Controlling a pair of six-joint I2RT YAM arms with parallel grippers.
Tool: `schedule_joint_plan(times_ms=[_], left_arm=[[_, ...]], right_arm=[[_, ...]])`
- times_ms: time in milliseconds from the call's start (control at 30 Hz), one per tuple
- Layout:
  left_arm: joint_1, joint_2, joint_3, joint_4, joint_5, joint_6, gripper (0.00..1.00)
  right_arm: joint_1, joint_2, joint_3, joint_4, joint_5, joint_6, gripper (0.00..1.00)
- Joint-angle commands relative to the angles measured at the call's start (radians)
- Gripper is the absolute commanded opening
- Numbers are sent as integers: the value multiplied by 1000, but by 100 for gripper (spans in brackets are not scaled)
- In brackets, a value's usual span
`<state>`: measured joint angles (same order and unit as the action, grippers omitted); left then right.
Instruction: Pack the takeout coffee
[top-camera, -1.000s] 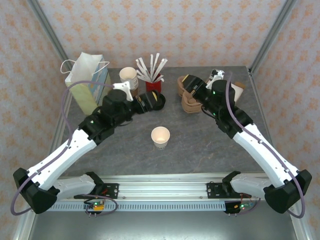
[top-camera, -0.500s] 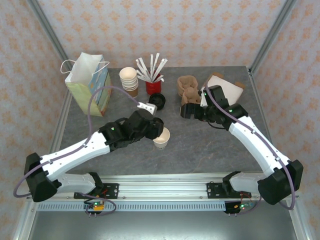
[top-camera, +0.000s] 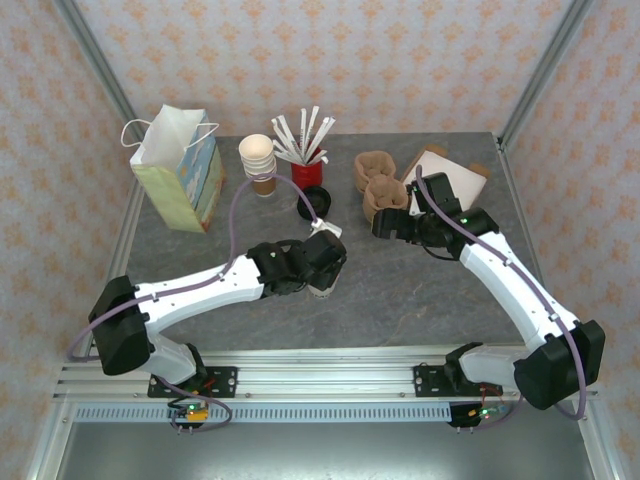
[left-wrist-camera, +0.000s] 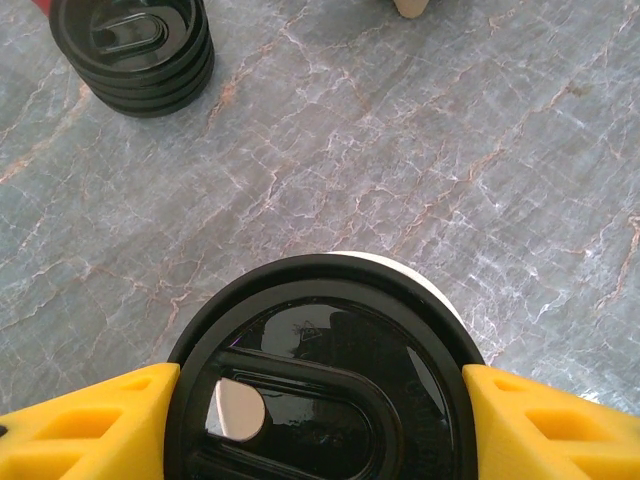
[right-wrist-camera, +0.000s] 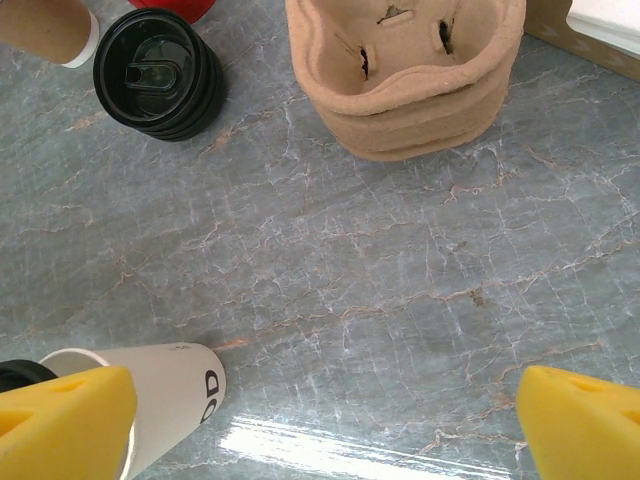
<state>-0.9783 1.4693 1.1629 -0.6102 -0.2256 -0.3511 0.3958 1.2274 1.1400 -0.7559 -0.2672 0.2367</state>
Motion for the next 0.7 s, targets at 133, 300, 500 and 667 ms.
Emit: schedule_joint_plan(times_ms=[133,300,500,667], left_arm=[[-5,5,-25,57,-23,5,61],[-6,13,-47,91,-17,-6,61],[-5,21,-69,119,-15,-17,61],[-5,30,-86,136,-12,-25,61]], right_arm=[[-5,8,-6,-9,19,-19,98],[-6,9,-15,-6,14,-18,98],[-5,7,-23,-6,8,-16,98],[-6,6,-23,-6,-1,-13,98]])
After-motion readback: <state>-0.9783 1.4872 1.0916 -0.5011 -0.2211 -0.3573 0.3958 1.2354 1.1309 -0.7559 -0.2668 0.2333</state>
